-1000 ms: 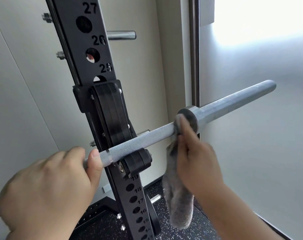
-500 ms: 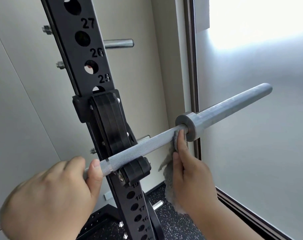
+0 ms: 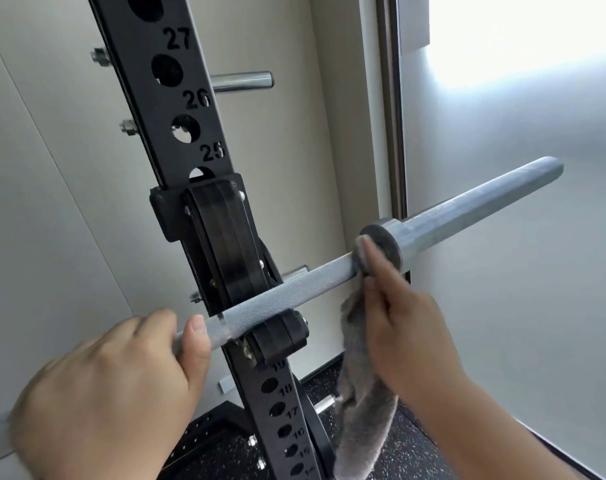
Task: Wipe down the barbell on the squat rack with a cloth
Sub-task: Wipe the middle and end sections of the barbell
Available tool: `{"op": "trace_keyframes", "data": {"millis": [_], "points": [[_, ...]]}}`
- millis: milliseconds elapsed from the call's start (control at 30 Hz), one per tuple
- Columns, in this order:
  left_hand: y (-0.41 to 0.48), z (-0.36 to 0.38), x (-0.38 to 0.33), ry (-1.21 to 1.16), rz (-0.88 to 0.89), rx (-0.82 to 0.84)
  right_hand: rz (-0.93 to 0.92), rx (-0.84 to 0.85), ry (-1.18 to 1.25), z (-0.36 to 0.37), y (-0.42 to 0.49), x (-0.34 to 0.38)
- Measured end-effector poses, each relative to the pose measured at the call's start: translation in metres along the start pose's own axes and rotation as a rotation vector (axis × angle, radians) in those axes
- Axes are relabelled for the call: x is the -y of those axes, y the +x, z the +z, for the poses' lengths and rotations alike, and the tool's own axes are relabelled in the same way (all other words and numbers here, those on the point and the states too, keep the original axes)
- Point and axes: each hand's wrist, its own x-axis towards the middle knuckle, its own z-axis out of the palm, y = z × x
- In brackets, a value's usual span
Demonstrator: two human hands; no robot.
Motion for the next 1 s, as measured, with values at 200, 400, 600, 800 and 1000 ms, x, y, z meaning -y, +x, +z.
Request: {"op": "trace_keyframes", "data": {"millis": [200,400,600,800,1000], "points": [[-0.003,-0.004,-0.001,0.040,0.063,-0.100,-0.087,0.175,0.157,0.010,-0.009,0.029],[-0.037,0.001,-0.009,0.179,0.135,-0.234,0.030,-0.007,0.103,-0.003,0.013,0.001],[-0.033,-0.003,-0.008,0.239,0.092,-0.170,-0.154,0.134,0.098,0.012,-0.011,0.021],[-0.014,-0.016,-0.005,0.202,0.109,0.064,-0.022,-0.018,0.162,0.004,0.007,0.001],[0.013,-0.033,-0.009,0.063,0.027,0.384,-0.264,0.017,-0.078,0.023,-0.007,0.013]]}}
